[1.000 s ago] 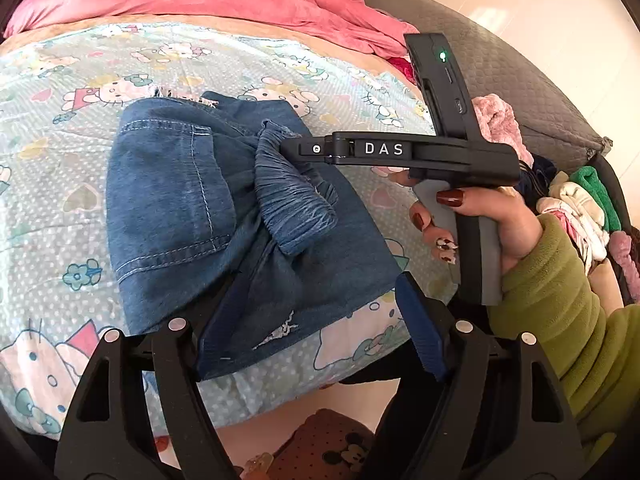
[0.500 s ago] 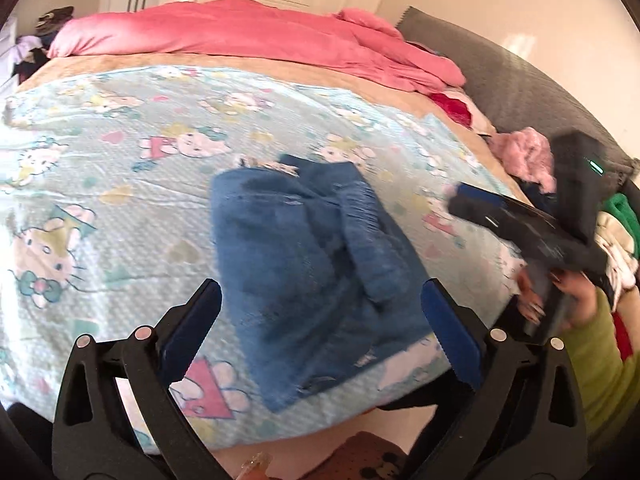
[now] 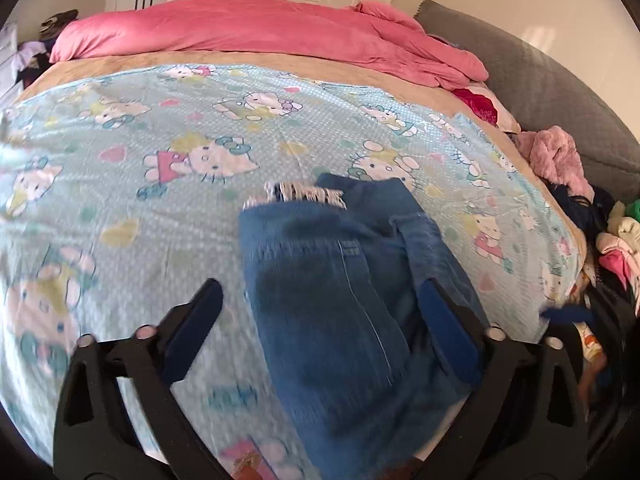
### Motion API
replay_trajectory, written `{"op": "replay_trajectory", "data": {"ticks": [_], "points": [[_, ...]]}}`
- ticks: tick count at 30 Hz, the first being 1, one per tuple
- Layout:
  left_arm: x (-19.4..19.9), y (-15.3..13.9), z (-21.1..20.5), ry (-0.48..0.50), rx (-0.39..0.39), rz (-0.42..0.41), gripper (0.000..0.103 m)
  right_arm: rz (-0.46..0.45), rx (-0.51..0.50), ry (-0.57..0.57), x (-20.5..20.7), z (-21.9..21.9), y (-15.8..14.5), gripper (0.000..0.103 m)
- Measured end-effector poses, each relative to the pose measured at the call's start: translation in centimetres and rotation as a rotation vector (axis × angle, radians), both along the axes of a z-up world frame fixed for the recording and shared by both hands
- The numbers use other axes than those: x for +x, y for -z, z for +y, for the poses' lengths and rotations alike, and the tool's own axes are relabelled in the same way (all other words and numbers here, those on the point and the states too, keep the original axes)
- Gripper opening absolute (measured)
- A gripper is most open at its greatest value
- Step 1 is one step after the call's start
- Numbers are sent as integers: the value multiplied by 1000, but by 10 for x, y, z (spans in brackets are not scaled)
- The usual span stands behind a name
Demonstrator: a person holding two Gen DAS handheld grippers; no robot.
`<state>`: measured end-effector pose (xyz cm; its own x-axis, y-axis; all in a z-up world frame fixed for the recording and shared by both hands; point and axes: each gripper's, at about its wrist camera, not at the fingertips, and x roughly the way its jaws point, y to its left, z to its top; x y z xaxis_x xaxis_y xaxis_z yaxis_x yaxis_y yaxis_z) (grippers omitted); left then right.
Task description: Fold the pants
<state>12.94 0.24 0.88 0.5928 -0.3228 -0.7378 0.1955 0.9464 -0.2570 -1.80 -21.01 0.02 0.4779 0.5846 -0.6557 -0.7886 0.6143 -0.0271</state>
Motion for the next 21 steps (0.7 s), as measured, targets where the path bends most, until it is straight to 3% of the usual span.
{"op": "replay_trajectory", "data": {"ticks": [1, 4, 5, 8, 14, 15, 16, 17, 21], "points": [[7, 3, 0, 5, 1, 15, 49, 0, -8, -12, -3, 6, 1, 85], [25, 14, -1, 25, -2, 55, 36, -33, -77, -77, -10, 31, 4, 69], [29, 18, -2, 32, 8, 56, 36, -43, -91, -90, -11, 36, 5, 63], [32, 26, -1, 40, 2, 56, 36, -92, -137, -152, -12, 57, 4, 57], [34, 30, 6, 52, -42, 56, 37, -165, -267, -247, -4, 92, 20, 55], [34, 31, 7, 53, -43, 56, 37, -166, -294, -264, 0, 98, 27, 49], [34, 31, 7, 54, -43, 55, 38, -146, -310, -292, 1, 102, 32, 21], [34, 31, 7, 56, -45, 57, 38, -110, -312, -332, 2, 104, 37, 12], [34, 32, 7, 64, -60, 60, 42, -67, -290, -358, -10, 89, 30, 5]]}}
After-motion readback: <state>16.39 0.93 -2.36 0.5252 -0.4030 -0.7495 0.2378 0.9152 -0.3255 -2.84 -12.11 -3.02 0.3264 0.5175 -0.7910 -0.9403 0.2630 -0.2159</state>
